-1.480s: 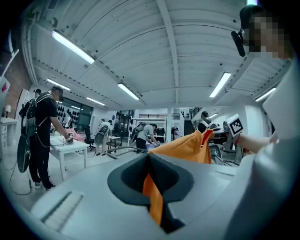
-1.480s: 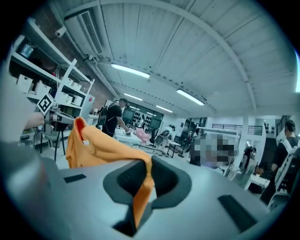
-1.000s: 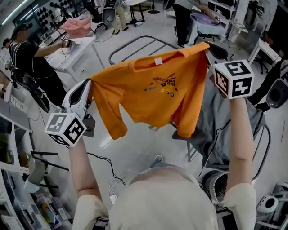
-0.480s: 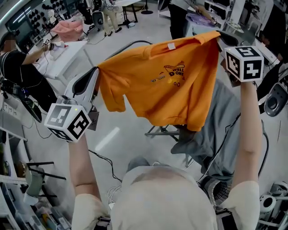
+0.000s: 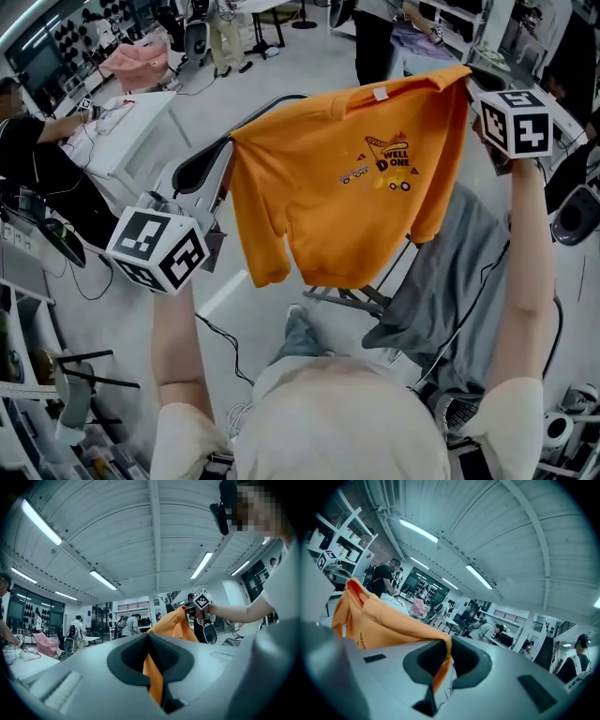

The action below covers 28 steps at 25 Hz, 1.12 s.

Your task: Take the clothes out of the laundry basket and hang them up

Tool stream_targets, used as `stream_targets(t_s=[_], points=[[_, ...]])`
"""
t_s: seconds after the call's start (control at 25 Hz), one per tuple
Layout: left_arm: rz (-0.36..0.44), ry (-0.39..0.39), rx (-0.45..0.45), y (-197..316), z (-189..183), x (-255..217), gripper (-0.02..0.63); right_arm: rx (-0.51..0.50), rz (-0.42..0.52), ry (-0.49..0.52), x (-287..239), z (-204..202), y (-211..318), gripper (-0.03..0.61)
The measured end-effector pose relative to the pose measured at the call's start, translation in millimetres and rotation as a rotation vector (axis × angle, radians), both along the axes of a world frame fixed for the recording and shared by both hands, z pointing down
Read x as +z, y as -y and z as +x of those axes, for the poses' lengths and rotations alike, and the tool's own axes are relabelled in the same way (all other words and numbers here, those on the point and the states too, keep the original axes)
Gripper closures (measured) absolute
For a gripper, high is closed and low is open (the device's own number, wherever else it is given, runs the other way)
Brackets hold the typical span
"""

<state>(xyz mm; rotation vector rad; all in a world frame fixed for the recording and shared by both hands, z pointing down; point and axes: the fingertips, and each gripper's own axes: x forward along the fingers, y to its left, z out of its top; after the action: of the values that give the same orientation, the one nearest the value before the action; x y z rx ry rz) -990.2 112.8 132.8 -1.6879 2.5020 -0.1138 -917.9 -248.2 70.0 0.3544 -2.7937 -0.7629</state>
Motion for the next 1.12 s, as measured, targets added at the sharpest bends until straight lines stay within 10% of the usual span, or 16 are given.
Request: stream_targets(t_s=[1.12], points=[[-0.246, -0.359, -0.076, 6, -233, 186, 0.6, -0.007, -0.186, -0.357, 219, -315, 19, 0.543]])
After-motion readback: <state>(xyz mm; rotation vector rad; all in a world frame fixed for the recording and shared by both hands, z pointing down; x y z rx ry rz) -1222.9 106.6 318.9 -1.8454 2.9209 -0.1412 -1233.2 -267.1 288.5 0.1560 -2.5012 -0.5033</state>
